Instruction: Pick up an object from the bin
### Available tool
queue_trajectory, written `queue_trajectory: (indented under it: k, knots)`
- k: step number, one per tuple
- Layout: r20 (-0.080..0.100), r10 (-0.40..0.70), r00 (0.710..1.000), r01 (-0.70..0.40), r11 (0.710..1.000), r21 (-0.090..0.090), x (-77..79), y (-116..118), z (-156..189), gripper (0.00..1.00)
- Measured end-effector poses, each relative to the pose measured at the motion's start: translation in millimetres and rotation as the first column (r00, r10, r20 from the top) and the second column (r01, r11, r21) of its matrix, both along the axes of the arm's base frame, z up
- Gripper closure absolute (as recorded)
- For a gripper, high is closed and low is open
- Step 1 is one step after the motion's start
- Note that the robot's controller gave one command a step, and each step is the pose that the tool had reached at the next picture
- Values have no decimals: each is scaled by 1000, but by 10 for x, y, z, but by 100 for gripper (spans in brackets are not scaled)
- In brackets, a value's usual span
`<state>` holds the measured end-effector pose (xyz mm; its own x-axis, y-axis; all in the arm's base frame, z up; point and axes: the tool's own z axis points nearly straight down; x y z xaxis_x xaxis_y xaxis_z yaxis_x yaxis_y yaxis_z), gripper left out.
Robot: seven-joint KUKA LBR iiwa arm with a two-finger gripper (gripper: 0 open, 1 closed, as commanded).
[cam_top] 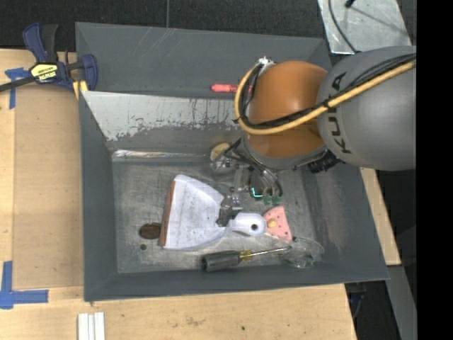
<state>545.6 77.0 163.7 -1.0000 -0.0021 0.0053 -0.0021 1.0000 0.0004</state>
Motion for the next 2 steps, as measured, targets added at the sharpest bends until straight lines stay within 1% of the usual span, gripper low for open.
queue_trajectory:
  k: [1,2]
  knots:
    - [8,-2,1000,2,1000,1,19,-3,44,0]
    - [15,83,996,-83,997,-2,-3,105,-121,0]
